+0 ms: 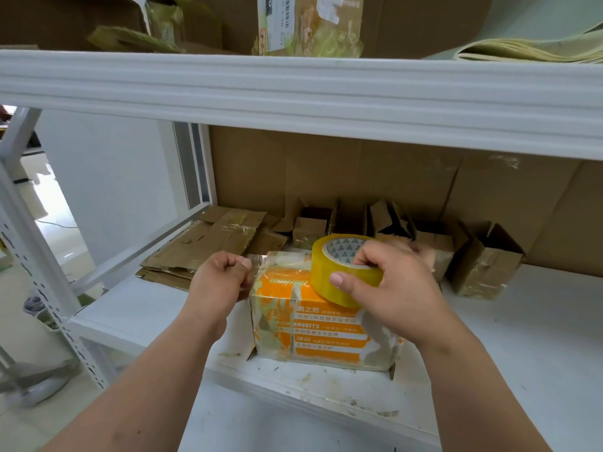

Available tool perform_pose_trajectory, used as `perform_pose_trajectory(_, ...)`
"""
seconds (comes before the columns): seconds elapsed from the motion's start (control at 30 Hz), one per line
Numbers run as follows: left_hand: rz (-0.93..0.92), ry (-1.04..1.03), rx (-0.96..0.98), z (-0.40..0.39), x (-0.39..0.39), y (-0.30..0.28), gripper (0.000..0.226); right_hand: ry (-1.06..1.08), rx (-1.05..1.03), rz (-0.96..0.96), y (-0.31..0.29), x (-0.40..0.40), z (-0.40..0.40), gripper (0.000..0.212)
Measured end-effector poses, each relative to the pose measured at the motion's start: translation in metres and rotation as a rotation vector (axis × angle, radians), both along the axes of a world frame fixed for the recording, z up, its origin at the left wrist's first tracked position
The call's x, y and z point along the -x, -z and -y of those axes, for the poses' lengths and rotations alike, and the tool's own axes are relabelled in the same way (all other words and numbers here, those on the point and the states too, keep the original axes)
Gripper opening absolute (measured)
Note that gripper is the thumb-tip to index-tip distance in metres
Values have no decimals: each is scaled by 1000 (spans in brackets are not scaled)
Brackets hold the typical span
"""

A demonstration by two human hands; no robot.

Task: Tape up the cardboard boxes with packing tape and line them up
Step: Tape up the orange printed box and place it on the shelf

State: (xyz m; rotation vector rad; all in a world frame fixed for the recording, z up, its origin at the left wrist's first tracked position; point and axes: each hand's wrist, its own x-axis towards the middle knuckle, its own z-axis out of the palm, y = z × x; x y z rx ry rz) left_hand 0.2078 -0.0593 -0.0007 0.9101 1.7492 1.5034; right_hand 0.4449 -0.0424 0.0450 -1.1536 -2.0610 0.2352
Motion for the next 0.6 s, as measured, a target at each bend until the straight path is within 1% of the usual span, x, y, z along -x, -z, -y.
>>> perform_pose_trajectory(0.17, 33, 6, 34, -2, -3, 1, 15, 43, 29, 19, -2, 2, -1, 37)
perform_pose_trajectory(0.33, 33, -23, 57, -4, -7, -1, 14, 18, 61, 34, 0, 3, -2, 40)
perform_pose_trajectory(0.47, 13, -1, 98, -5, -9, -3, 14, 12, 26, 53, 3, 3, -4, 39)
perform_pose_trajectory(0.53, 10, -7, 96, -6, -11, -4, 8, 11, 18, 47, 6, 2, -6, 42)
perform_pose_trajectory(0.6, -11, -40, 94, -5, -11, -6, 19, 8, 3, 44, 9, 3, -9, 45)
